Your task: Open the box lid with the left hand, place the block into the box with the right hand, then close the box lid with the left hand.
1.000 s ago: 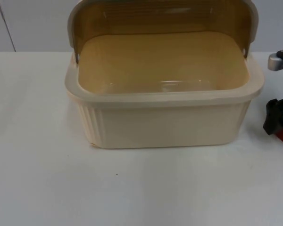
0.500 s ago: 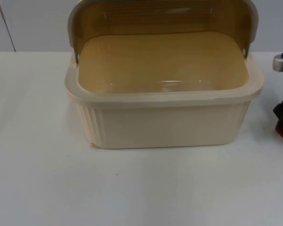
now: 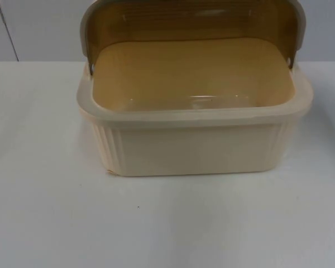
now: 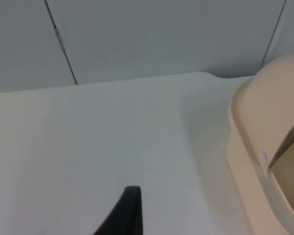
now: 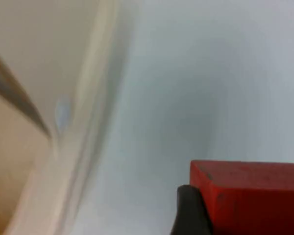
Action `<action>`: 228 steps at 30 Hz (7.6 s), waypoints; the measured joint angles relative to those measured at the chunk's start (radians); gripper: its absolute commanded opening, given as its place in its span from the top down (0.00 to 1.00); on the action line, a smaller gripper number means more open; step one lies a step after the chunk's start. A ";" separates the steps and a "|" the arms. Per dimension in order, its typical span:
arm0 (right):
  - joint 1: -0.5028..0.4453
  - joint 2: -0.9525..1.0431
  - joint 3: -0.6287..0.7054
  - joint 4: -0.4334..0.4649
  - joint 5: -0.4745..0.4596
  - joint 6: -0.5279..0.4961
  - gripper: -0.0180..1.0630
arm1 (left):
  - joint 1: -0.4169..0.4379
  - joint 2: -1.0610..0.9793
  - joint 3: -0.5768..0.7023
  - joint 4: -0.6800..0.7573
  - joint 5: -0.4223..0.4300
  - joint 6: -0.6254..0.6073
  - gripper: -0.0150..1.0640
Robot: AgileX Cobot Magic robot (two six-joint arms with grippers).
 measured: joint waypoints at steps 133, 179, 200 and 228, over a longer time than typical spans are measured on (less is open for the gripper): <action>0.464 -0.335 0.148 0.140 -0.209 0.033 0.12 | 0.000 0.000 0.000 0.031 0.038 0.002 0.02; -0.219 -0.556 0.148 0.008 -0.079 -0.076 0.12 | 0.000 0.023 0.000 0.031 -0.027 0.008 0.02; -0.219 -0.556 0.148 0.008 -0.079 -0.057 0.12 | -0.212 0.451 -0.565 0.035 -0.044 0.439 0.02; -0.219 -0.556 0.148 0.008 -0.079 -0.054 0.12 | -0.377 0.737 -0.648 -0.057 -0.251 1.120 0.02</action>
